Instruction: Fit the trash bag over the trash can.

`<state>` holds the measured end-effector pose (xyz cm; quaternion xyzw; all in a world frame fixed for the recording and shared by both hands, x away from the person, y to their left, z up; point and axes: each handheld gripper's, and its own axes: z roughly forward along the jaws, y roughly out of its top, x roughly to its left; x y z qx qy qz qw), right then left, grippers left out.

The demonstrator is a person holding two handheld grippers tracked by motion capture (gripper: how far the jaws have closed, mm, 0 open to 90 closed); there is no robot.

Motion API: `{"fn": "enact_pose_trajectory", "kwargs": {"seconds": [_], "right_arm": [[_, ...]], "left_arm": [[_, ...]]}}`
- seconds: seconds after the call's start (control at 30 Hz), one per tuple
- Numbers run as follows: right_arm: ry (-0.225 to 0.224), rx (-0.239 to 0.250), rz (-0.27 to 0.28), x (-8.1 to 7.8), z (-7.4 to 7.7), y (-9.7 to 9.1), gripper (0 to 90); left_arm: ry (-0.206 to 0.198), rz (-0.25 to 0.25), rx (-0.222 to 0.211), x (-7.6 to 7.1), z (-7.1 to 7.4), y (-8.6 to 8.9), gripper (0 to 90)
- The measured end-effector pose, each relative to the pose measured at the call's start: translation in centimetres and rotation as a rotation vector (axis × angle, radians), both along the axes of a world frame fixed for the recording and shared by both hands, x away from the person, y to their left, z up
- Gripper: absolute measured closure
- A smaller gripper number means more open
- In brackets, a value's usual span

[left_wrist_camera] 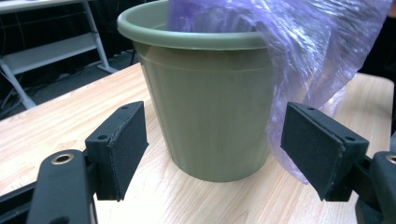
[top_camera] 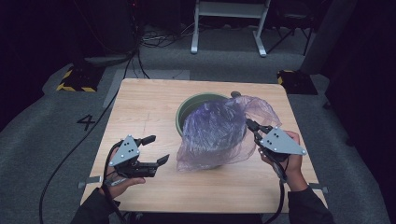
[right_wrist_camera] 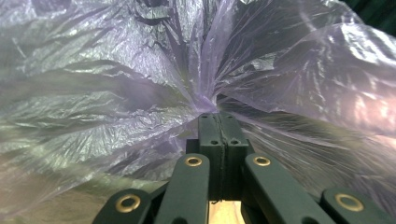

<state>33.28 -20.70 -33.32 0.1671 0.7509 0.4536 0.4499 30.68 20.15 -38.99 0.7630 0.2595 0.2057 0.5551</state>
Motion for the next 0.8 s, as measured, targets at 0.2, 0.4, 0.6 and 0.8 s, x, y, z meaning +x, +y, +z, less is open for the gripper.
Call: {"fn": "enact_pose_trajectory", "kwargs": {"seconds": [0.2,0.4,0.6,0.8], "right_arm": [[-0.002,-0.041,0.007,-0.3,-0.2,0.8,90.0],[-0.002,-0.057,0.022,-0.4,-0.1,1.7,90.0],[0.004,-0.046,0.041,-0.4,0.1,1.8,90.0],[0.004,-0.057,0.065,-0.5,0.3,2.1,90.0]], "left_arm": [[-0.060,-0.094,-0.017,-1.9,1.9,-2.3,19.1],[-0.114,-0.173,0.041,-2.8,2.4,-6.1,15.8],[-0.135,-0.152,0.077,-2.2,2.5,-7.4,33.3],[-0.192,-0.116,0.119,-1.5,3.1,-7.0,70.7]]}}
